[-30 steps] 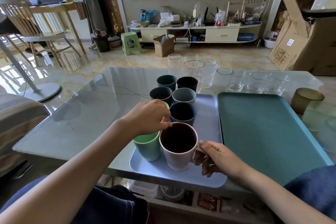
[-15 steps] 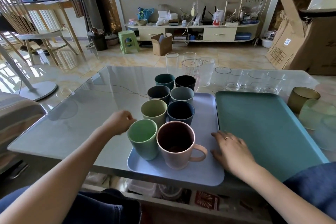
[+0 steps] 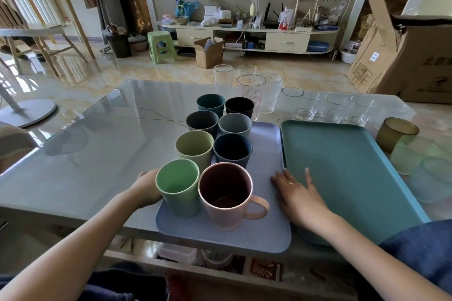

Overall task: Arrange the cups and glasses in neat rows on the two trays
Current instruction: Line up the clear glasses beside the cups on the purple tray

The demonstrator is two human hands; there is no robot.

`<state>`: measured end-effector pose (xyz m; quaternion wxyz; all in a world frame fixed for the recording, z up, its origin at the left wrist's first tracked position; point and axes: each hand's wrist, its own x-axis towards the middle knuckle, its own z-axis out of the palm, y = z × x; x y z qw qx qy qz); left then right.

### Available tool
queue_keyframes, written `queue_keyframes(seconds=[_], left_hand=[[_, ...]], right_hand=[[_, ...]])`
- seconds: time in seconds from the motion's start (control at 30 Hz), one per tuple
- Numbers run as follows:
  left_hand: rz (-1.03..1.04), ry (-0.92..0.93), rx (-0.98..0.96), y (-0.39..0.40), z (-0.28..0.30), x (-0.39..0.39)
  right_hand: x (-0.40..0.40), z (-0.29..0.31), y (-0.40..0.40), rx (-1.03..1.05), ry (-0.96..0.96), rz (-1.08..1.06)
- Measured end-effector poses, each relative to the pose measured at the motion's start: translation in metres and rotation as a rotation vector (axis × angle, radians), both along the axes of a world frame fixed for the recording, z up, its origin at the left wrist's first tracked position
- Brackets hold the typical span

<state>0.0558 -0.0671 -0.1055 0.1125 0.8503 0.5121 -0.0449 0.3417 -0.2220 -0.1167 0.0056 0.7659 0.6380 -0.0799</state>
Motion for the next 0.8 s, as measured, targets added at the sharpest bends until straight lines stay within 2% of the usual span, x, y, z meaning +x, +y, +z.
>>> queue_keyframes(seconds=[0.1,0.2,0.27,0.37,0.47,0.53,0.67,0.8], left_hand=[[0.01,0.11,0.006,0.001,0.005,-0.002],[-0.058,0.152,0.103,0.005,-0.001,-0.005],[-0.043,0.107,0.148,0.008,-0.007,-0.006],[0.077,0.016,0.148,0.012,-0.011,-0.006],[0.175,-0.163,0.182,0.021,-0.021,-0.002],[0.221,-0.244,0.201,0.028,-0.025,0.0],[0.249,-0.262,0.235,0.041,-0.033,-0.001],[0.271,-0.228,0.248,0.051,-0.037,0.002]], right_hand=[[-0.001,-0.007,0.016,0.024,0.026,0.027],[0.001,-0.009,0.022,0.004,0.019,0.034],[0.006,-0.009,0.025,0.031,0.017,0.04],[0.017,0.003,0.044,0.264,0.194,-0.086],[0.031,0.032,0.084,0.547,0.234,-0.171],[0.041,0.052,0.118,0.619,0.198,-0.14],[0.052,0.082,0.184,0.583,0.082,-0.064],[0.059,0.085,0.228,0.386,0.032,-0.075]])
